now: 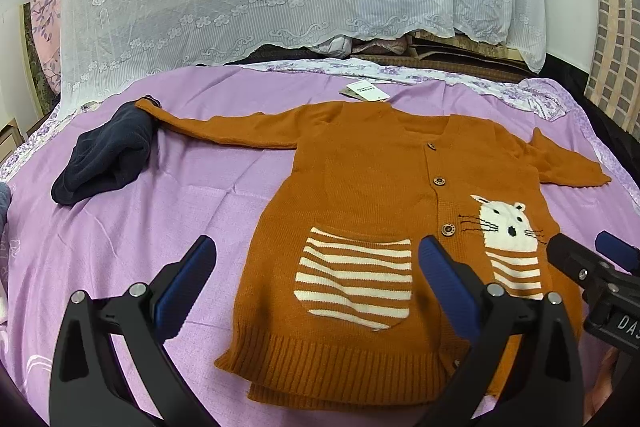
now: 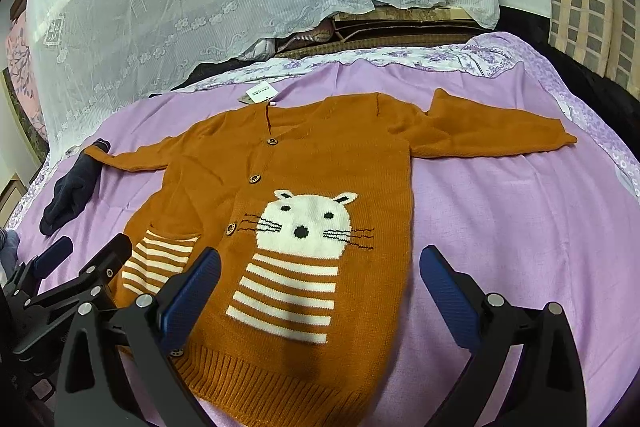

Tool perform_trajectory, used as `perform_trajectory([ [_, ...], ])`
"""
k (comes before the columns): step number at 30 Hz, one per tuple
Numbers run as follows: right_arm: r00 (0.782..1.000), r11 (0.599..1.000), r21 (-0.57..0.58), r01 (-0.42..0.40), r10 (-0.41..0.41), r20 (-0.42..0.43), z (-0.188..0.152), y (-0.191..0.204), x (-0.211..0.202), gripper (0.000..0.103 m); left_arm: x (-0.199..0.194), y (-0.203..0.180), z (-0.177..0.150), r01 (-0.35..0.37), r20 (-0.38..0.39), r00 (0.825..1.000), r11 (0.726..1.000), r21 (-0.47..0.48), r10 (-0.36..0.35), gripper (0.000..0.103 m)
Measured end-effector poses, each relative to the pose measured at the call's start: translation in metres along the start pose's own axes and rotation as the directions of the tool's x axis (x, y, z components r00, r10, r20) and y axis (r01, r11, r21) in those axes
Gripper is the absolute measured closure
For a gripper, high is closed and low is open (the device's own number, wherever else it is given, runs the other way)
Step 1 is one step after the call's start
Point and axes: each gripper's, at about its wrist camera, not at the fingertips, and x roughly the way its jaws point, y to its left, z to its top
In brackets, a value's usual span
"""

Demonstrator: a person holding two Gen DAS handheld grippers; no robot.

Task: Fold small clothes

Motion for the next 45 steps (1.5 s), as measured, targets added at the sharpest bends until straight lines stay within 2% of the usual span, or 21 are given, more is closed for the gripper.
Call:
perform_trajectory([
  [45,1.000,1.000,0.026,-0.018,0.018,-0.015,-0.0008,-0.0061,0.0041,0.003,0.0003,-0.0003,-0.0023,-0.001,-0.003,1.000,1.000,0.003,0.001,0.004],
])
